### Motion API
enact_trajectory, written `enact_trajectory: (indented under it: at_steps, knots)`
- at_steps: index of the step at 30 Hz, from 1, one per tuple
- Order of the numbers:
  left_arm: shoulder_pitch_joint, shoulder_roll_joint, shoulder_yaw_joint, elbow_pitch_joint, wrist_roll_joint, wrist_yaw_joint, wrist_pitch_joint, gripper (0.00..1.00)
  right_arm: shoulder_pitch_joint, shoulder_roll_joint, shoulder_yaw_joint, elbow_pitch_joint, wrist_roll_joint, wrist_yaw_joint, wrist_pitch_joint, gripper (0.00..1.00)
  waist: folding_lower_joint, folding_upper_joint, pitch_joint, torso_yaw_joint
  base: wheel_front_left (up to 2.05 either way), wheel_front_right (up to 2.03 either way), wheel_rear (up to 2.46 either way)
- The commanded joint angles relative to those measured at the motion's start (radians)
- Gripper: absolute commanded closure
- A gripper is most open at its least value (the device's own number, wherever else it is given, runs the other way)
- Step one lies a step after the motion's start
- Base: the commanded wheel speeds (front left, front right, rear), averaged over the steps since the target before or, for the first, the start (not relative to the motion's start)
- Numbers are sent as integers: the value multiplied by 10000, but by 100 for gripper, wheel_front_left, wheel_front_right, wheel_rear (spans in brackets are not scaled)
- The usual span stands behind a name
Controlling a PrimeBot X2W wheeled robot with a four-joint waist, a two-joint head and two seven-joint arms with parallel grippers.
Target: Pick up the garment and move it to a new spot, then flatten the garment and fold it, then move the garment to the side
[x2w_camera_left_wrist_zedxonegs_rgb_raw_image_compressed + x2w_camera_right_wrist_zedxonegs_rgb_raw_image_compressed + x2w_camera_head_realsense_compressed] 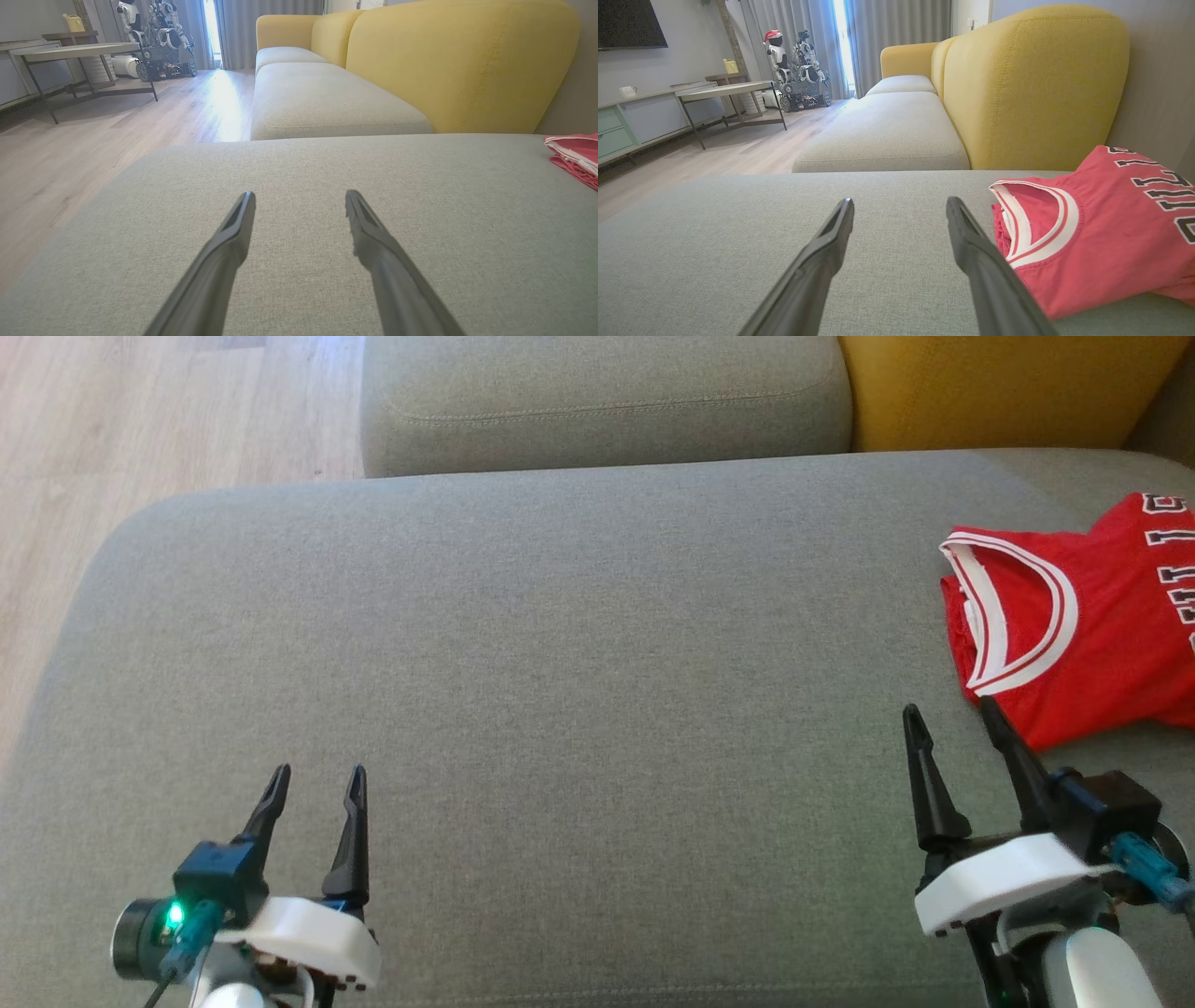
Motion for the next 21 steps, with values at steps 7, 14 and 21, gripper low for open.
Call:
enact_trajectory:
  at_steps: [7, 14, 21]
  knots:
    - [-408, 317, 256, -310, -78, 28, -126, 0, -265, -26, 192, -340, 109, -9, 25, 0, 0, 0, 20, 24, 0, 0, 0]
    - [-421, 337, 208, -322, -78, 78, -131, 0, -268, -26, 209, -309, 160, -9, 8, 0, 0, 0, 36, 71, 0, 0, 0]
    - [-423, 372, 181, -335, -103, 118, -134, 0, -262, -26, 237, -313, 194, -9, 27, 0, 0, 0, 58, 97, 0, 0, 0]
